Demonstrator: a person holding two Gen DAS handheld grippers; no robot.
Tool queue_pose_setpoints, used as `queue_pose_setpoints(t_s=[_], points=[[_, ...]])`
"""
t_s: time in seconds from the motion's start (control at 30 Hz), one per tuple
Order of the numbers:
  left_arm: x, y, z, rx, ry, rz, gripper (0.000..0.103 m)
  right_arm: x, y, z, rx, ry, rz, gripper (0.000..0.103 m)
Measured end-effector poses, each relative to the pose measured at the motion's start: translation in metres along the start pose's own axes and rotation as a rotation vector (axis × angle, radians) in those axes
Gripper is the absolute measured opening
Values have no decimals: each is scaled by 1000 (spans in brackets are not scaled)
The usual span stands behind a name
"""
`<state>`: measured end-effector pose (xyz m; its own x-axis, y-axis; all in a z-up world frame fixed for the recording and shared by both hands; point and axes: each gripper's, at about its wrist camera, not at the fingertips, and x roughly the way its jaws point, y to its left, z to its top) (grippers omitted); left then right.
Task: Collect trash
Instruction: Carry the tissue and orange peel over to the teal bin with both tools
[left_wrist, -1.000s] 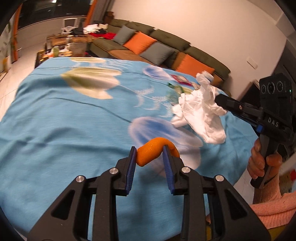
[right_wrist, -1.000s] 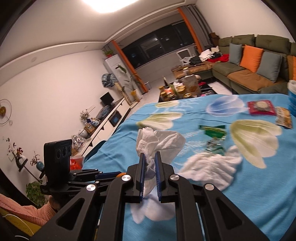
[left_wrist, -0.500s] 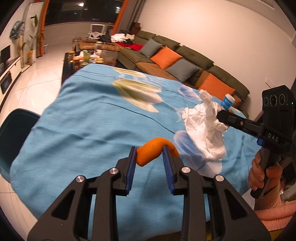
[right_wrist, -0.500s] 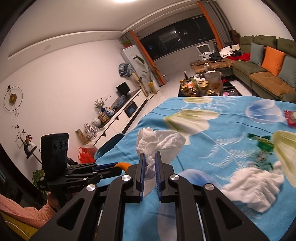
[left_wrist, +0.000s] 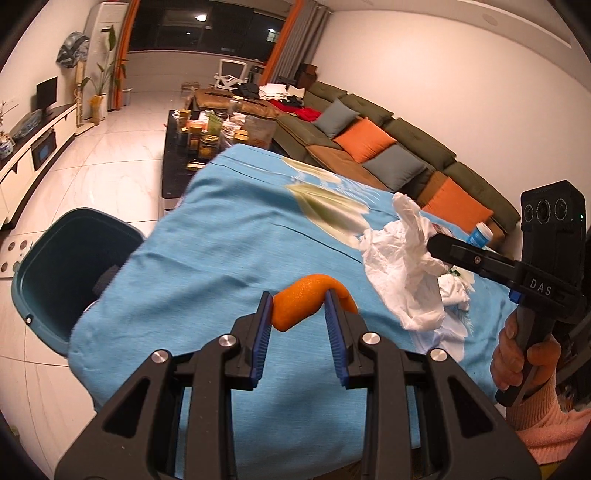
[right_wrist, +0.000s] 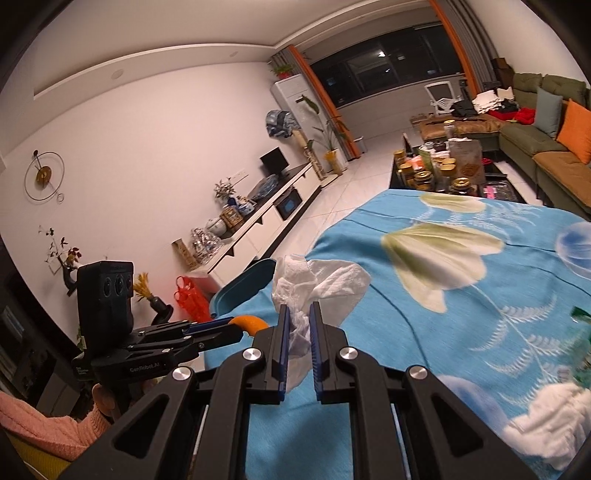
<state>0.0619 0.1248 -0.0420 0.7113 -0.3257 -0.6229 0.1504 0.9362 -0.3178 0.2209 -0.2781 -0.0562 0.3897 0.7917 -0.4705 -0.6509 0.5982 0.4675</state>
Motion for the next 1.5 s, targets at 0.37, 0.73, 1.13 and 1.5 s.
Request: queue_pose_setpoints(t_s=[0.37,0.73,1.13,1.5], points=[[-16,24,4,-45,-33,58,29,37,15,12,-15,45,49,10],[-29,51,9,-86,-68,113,29,67,23,24,-31,80,75,10],[-39,78,13,-118,-95,181,29,100,38,33,-39,128,108,10],[-46,106,19,-162,-118,242,29,131,53,45,-59,162,136,10]])
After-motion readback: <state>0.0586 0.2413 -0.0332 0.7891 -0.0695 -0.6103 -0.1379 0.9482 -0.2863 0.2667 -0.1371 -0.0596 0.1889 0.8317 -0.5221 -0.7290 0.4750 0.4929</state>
